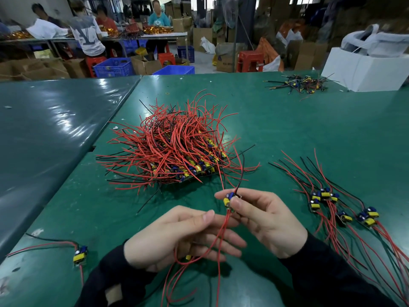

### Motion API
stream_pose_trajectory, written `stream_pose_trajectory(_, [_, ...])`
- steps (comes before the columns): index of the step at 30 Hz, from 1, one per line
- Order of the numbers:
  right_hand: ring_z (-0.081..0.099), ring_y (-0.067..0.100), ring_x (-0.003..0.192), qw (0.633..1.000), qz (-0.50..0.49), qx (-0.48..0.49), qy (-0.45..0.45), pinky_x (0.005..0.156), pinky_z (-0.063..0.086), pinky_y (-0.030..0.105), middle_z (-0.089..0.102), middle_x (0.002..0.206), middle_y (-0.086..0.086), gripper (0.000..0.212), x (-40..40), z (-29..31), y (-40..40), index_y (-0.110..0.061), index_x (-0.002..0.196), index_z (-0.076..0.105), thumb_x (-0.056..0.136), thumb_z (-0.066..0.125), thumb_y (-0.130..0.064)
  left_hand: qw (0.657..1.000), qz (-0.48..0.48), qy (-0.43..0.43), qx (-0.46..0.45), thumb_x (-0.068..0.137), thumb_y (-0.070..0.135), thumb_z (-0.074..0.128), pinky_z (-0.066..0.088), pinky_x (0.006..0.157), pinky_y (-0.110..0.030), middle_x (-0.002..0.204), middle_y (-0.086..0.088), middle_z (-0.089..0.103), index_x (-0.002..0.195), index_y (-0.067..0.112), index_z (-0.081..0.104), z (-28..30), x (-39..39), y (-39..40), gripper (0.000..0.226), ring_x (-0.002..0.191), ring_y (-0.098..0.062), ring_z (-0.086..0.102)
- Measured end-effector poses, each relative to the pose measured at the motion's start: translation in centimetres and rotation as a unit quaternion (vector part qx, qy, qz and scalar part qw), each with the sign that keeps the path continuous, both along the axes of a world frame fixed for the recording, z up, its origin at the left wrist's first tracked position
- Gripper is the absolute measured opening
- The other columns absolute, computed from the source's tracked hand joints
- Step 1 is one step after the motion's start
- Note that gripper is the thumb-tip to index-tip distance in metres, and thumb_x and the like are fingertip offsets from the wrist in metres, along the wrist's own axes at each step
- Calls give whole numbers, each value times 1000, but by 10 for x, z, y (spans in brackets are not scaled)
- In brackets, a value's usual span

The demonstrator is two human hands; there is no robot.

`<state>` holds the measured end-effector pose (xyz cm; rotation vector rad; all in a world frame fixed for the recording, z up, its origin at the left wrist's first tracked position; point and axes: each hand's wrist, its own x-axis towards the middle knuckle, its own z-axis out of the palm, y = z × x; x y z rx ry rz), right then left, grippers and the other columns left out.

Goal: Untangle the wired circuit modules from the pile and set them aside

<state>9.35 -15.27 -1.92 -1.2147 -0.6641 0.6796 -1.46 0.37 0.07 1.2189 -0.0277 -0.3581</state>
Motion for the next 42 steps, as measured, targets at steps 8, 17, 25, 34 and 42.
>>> stream_pose_trajectory(8, [52, 6, 64, 999, 10, 4, -48, 63, 45, 15, 60, 73, -4, 19, 1, 1, -3, -14, 95, 72, 79, 63, -13, 996, 91, 23, 15, 85, 19, 61, 54, 61, -25, 72, -11, 69, 90, 4, 74, -13, 7, -16, 21, 63, -20, 68])
stream_pose_trajectory(17, [60, 8, 58, 998, -62, -29, -14, 55, 46, 15, 68, 65, 0, 27, 5, -1, -1, -12, 82, 76, 62, 72, -28, 984, 157, 24, 81, 81, 24, 57, 53, 52, -23, 70, -13, 71, 87, 4, 55, -16, 10, -27, 21, 61, -22, 70])
stream_pose_trajectory(25, [61, 10, 52, 993, -105, -41, -19, 49, 46, 16, 69, 63, 4, 15, 4, -2, 0, -15, 72, 77, 61, 73, -24, 862, 267, -151, 404, 93, 14, 56, 56, 51, -33, 63, 4, 69, 73, 18, 63, -30, 9, -33, 21, 55, -21, 63])
stream_pose_trajectory(34, [63, 12, 51, 995, -100, -29, -1, 49, 48, 16, 69, 64, 5, 12, 2, 1, 0, -12, 71, 75, 63, 71, -19, 830, 287, -196, 436, 95, 12, 49, 52, 55, -32, 57, 8, 67, 73, 19, 56, -34, 9, -36, 25, 53, -18, 62])
stream_pose_trajectory(42, [62, 11, 51, 994, -99, -9, -53, 52, 48, 17, 67, 61, 4, 18, -1, 1, 0, -7, 78, 72, 64, 71, -19, 913, 294, -82, 271, 92, 12, 53, 43, 51, -33, 45, -5, 57, 63, 15, 60, -27, 10, -31, 31, 53, -31, 62])
